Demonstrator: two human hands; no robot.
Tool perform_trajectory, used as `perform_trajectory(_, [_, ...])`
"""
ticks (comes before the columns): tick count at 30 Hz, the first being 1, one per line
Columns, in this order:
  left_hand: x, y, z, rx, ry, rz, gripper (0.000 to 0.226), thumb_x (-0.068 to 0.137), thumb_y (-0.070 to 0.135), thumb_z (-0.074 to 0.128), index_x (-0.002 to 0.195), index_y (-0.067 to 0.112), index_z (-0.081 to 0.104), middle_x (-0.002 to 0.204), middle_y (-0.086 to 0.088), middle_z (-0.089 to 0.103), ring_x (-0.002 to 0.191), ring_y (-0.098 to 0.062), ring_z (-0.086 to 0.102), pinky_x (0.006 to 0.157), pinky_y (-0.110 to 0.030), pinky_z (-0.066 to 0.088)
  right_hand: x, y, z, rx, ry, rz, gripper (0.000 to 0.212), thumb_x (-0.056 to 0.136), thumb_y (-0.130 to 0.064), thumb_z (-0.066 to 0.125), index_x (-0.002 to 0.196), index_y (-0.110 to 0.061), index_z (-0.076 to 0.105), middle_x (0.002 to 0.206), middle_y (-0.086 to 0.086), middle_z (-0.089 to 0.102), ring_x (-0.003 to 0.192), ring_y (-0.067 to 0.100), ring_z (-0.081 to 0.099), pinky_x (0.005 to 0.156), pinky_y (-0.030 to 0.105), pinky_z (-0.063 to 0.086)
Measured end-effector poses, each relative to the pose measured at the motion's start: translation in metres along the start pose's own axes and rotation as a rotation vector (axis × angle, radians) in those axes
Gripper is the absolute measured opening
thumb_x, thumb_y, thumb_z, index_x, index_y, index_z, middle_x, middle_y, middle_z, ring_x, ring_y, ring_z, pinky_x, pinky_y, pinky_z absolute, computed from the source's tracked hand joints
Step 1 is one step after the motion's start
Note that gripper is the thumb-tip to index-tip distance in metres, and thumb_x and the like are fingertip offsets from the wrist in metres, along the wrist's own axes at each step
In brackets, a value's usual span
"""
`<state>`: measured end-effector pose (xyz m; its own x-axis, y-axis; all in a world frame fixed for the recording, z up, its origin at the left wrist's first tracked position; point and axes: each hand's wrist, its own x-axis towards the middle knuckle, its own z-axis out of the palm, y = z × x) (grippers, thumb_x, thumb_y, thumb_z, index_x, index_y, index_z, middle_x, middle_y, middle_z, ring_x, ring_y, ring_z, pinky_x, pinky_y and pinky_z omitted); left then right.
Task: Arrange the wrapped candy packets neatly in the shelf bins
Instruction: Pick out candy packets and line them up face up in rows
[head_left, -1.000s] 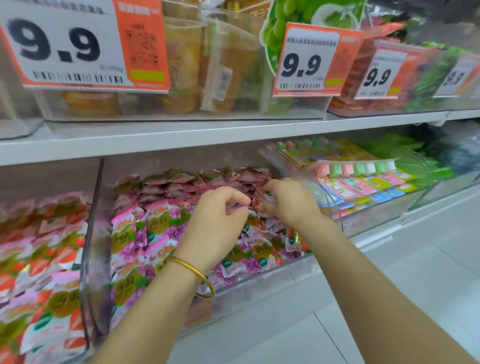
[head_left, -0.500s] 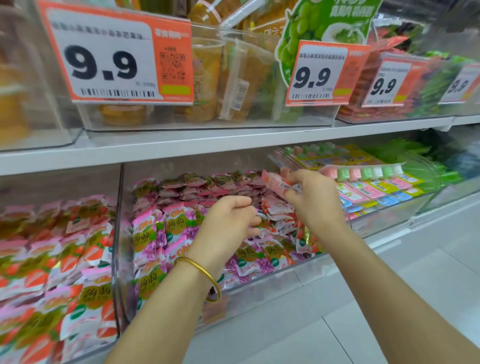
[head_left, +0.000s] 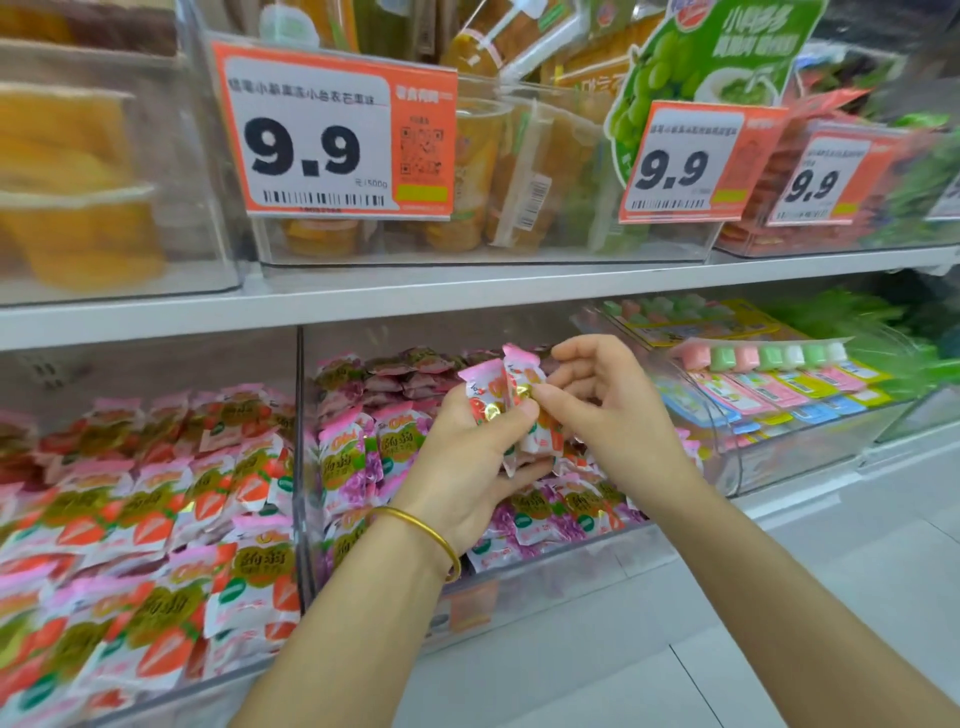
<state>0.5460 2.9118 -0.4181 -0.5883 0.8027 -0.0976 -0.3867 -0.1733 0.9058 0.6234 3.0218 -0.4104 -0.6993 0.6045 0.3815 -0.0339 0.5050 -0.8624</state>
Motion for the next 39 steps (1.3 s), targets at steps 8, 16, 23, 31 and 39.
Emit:
perform_trajectory(8, [-0.013,0.005,-0.012,0.143,0.122,0.15,0.042,0.078,0.004,0.07,0.116,0.013,0.056,0.104,-0.014,0.069,0.093,-0.03,0.068,0.076,-0.038,0.058,-0.001,-0.013,0.002,0.423,-0.251,0.305,0.028,0.089,-0.005,0.059,0.116,-0.01,0.059,0.086,0.004,0.067,0.063,0.01,0.061,0.046,0.02,0.044])
perform_trajectory(16, [-0.064,0.031,-0.033,0.423,0.241,0.301,0.041,0.077,0.012,0.073,0.109,0.02,0.049,0.102,-0.002,0.066,0.093,-0.018,0.066,0.078,-0.034,0.056,-0.012,-0.047,0.035,0.397,-0.31,0.19,0.023,0.083,-0.003,0.063,0.104,-0.011,0.059,0.074,0.001,0.069,0.058,0.012,0.061,0.044,0.021,0.045])
perform_trajectory(23, [-0.147,0.062,-0.14,0.575,0.526,0.268,0.04,0.075,0.013,0.075,0.107,0.017,0.053,0.101,-0.005,0.066,0.089,-0.02,0.065,0.074,-0.037,0.056,-0.028,-0.076,0.088,0.328,-0.378,0.134,0.018,0.086,-0.009,0.06,0.103,-0.013,0.062,0.088,0.006,0.072,0.069,0.015,0.064,0.05,0.025,0.051])
perform_trajectory(31, [-0.195,0.083,-0.232,0.776,0.93,0.154,0.033,0.077,0.012,0.074,0.094,0.013,0.046,0.093,-0.005,0.056,0.076,-0.013,0.055,0.057,-0.017,0.044,-0.028,-0.075,0.122,0.286,-0.342,0.143,0.014,0.092,-0.006,0.053,0.102,-0.012,0.061,0.087,0.009,0.069,0.056,0.006,0.063,0.045,0.017,0.048])
perform_trajectory(39, [-0.199,0.088,-0.262,1.071,0.922,-0.236,0.067,0.079,0.021,0.073,0.128,0.001,0.032,0.12,-0.012,0.049,0.103,-0.026,0.05,0.082,-0.032,0.04,-0.024,-0.07,0.129,0.289,-0.32,0.142,0.014,0.093,-0.006,0.053,0.103,-0.012,0.061,0.087,0.009,0.069,0.055,0.008,0.062,0.046,0.019,0.049])
